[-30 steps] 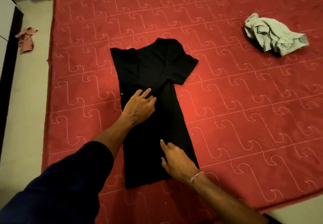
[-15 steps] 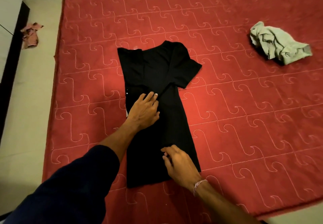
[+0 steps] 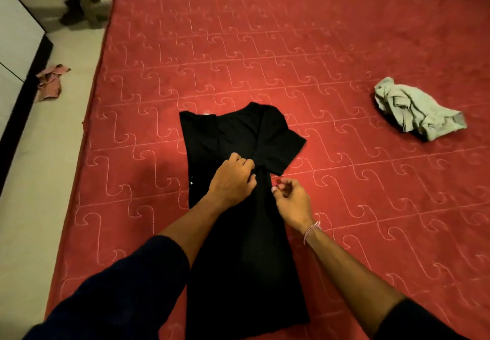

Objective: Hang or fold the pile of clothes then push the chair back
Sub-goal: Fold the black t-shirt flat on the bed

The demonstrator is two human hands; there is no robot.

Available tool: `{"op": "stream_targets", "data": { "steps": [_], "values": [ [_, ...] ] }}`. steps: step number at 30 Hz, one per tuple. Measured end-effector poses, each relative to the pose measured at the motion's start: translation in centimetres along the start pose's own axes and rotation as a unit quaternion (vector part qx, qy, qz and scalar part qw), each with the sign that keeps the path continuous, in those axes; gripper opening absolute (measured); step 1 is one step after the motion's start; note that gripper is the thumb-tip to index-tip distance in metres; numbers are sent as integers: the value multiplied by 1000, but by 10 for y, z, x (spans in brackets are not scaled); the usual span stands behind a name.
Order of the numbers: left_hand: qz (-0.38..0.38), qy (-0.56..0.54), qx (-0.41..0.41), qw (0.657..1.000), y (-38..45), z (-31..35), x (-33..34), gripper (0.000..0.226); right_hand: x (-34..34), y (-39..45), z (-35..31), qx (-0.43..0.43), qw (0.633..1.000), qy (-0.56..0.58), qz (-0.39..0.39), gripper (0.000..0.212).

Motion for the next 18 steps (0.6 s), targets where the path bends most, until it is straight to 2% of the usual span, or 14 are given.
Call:
{"op": "stream_targets", "data": {
  "steps": [2,4,9,12,15,17,18],
  "values": [
    [-5,-97,-71,993,15,-5,0,22,-4,31,-9,23,998,53,23,37],
    [-24,-134,-101,986,32,-11,1,26,-6,62,-14,58,990,121,34,42],
    [-45,-135,-107,984,75,-25,8,44,-6,129,-20,157,956,243,47,39],
    [-44,-109,-85,989,100,-29,12,53,-9,142,-31,192,936,293,20,44],
    [-63,-69,-65,993,127,-33,16,57,-15,148,-43,183,926,330,-22,43],
    [-93,-29,-55,994,143,-39,23,59,-18,149,-49,134,926,350,-42,29],
    [-111,-1,-52,992,150,-43,27,59,-20,148,-52,108,925,360,-50,30]
  ]
}}
Point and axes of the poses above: each hand's wrist, its own y-axis towards the middle knuckle, its own x-axis out of the palm, z = x × y, the point moved 2 cm from there along y, towards the middle knuckle, and after that the axes turned 4 degrees about -z, right-handed, at the moved point
